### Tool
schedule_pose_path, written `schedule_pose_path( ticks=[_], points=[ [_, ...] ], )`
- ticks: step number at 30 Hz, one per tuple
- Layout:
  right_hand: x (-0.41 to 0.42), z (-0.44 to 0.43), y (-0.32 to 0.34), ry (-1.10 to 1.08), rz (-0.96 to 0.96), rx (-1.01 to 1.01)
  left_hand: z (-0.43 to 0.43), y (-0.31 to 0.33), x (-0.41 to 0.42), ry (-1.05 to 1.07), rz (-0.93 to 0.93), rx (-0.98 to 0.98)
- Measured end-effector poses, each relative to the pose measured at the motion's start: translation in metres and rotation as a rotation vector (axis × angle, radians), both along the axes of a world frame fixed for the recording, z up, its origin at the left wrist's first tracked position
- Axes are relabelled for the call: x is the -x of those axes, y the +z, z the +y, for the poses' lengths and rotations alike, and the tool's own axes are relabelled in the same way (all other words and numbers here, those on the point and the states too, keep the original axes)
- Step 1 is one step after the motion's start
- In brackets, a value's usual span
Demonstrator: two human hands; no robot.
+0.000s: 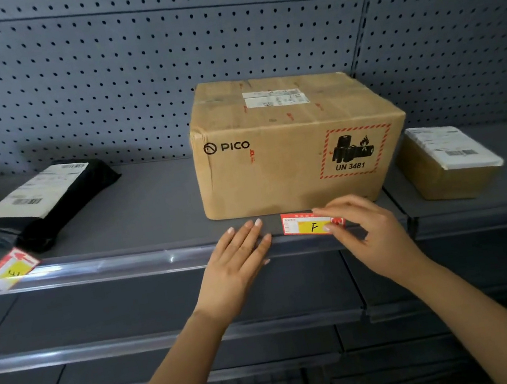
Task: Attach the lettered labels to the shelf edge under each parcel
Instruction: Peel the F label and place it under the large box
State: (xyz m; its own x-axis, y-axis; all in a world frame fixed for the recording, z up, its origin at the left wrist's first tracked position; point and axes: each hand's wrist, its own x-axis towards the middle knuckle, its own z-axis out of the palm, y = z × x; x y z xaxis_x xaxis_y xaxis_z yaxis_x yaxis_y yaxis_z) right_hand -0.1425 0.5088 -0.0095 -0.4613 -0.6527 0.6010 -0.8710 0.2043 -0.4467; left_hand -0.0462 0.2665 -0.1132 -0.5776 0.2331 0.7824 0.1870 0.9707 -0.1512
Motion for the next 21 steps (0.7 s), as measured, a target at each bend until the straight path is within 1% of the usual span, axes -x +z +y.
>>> schedule_pose_path(
  ticks=[3, 8, 17, 21],
  points=[
    [-0.004, 0.002, 0.001, -0.019, 0.003, -0.009, -0.001, -0.001, 0.001, -0.019, 0.023, 0.006],
    [-0.003, -0.001, 0.000, -0.014, 0.001, -0.084, 0.001, -0.002, 0.000, -0.029, 0.045, -0.003],
    [0.001, -0.019, -0.009, -0.045, 0.237, -0.210, 0.004, 0.003, -0.006, -0.028, 0.005, -0.032],
    [0.001, -0.018, -0.017, -0.083, 0.341, -0.213, 0.007, 0.008, -0.009, 0.011, -0.046, -0.045]
  ],
)
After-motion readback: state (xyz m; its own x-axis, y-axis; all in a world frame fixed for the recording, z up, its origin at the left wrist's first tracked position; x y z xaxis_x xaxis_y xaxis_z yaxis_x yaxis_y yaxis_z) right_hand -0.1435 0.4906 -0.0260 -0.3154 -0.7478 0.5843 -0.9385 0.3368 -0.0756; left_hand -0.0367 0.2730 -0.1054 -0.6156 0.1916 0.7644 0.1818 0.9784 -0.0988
